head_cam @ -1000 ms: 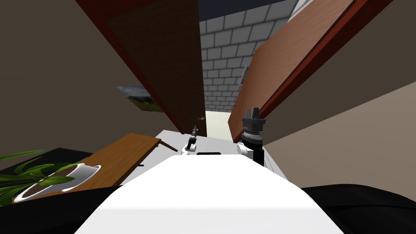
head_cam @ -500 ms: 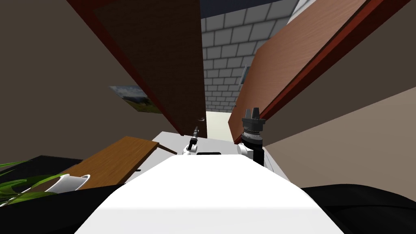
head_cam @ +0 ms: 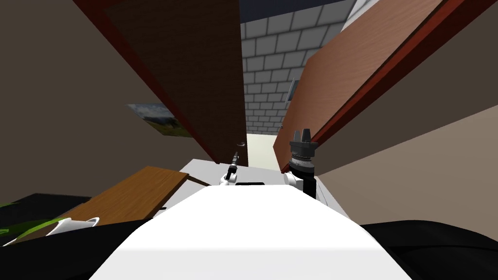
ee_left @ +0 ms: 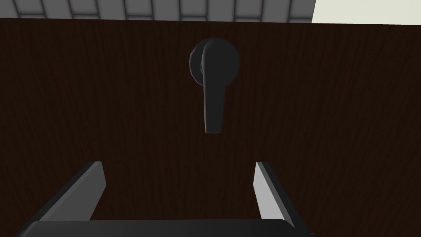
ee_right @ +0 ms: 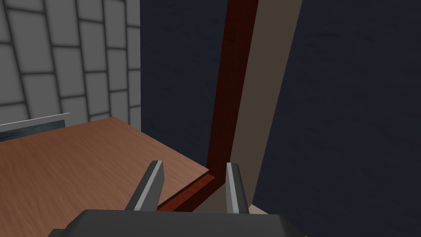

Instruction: Push the door open

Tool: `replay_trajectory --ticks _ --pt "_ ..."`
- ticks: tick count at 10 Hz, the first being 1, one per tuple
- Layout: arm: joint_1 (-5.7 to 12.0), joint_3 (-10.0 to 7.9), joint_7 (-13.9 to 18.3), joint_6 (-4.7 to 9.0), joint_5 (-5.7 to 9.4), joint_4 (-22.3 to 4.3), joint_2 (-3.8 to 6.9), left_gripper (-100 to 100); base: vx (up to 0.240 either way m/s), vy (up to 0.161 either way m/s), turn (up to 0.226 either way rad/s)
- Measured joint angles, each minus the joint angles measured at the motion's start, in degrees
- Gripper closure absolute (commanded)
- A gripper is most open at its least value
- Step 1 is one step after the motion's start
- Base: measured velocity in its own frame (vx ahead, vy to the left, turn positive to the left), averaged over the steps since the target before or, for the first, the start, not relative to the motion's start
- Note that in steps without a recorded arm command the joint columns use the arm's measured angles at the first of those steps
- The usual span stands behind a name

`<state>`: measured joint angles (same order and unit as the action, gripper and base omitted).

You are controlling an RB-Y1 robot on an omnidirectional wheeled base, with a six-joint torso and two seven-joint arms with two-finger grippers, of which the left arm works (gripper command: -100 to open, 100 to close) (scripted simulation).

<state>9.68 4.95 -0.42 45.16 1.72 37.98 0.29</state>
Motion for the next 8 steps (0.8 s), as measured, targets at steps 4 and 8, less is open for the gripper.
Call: replay_trajectory --ticks 4,8 --pt "1.47 0.05 -0.14 1.01 -0.14 -4.16 -0.89 -100 0.101 0.027 -0.025" --pt "1.17 -0.25 -0.08 0.88 0.0 -3.82 1.49 -100 0.196 -0.017 -0.025"
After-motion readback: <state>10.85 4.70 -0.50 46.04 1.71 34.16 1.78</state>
